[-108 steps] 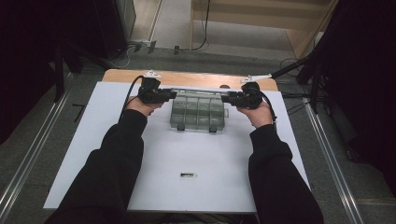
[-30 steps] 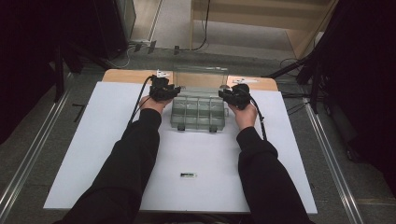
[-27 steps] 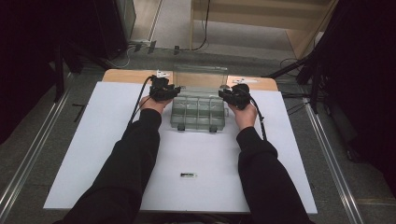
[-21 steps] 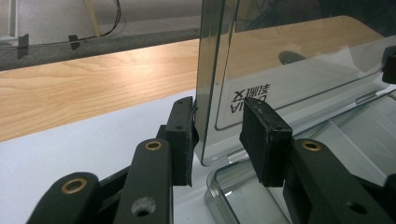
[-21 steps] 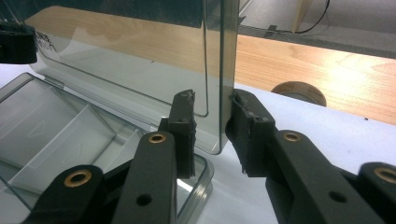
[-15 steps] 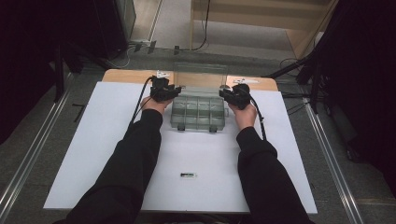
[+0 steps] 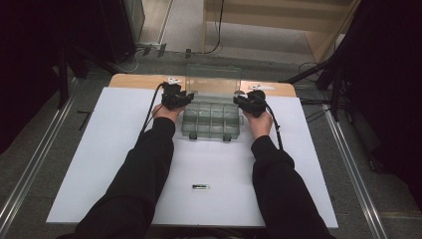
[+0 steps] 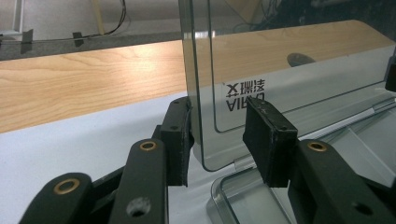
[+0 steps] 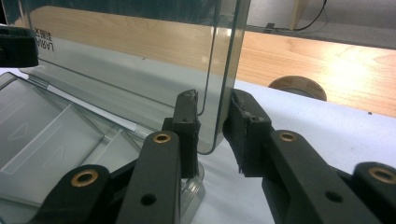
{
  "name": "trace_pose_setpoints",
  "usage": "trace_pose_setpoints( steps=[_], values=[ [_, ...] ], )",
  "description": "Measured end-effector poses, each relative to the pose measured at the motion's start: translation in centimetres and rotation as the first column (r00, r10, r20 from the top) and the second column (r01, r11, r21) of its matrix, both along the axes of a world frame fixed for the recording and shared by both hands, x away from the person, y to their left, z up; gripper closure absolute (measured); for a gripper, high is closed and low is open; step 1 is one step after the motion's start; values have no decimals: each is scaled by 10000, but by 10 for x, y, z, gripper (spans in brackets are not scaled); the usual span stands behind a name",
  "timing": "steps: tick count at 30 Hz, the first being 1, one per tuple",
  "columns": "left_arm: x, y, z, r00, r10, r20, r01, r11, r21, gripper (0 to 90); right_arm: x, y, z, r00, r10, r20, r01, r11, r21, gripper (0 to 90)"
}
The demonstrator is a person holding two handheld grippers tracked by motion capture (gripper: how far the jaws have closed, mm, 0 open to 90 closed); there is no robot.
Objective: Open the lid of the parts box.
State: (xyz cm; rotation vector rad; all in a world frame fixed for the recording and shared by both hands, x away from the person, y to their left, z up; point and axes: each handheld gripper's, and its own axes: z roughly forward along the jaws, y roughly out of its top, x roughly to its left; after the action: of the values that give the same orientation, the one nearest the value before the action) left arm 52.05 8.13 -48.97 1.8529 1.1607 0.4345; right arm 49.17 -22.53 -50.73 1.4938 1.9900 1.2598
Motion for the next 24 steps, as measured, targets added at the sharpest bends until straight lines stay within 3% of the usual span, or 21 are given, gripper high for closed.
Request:
trace_pose_setpoints(
  steps=[9,13,15,19,21,24],
  values=[
    [2,-1,-5,9994,153,-297,-158,9997,-177,596,2,-1,-4,9999,-22,-146,24,9999,169,726],
    [2,-3,-8,9995,153,-263,-151,9999,84,589,2,-1,-5,9998,-71,-183,76,9996,267,718],
    [3,-2,-9,9992,159,-358,-162,9998,-72,588,2,-1,-6,9997,-67,-251,77,9992,401,680],
    [3,-1,-10,9988,165,-456,-176,9996,-236,580,2,0,-5,9998,-102,-160,105,9998,161,670],
    [4,-1,-12,9981,88,-606,-122,9984,-555,546,2,0,-6,9997,-122,-222,128,9996,255,654],
    [4,0,-12,9981,79,-616,-116,9982,-595,541,3,0,-7,9995,-119,-294,130,9992,368,644]
  ],
)
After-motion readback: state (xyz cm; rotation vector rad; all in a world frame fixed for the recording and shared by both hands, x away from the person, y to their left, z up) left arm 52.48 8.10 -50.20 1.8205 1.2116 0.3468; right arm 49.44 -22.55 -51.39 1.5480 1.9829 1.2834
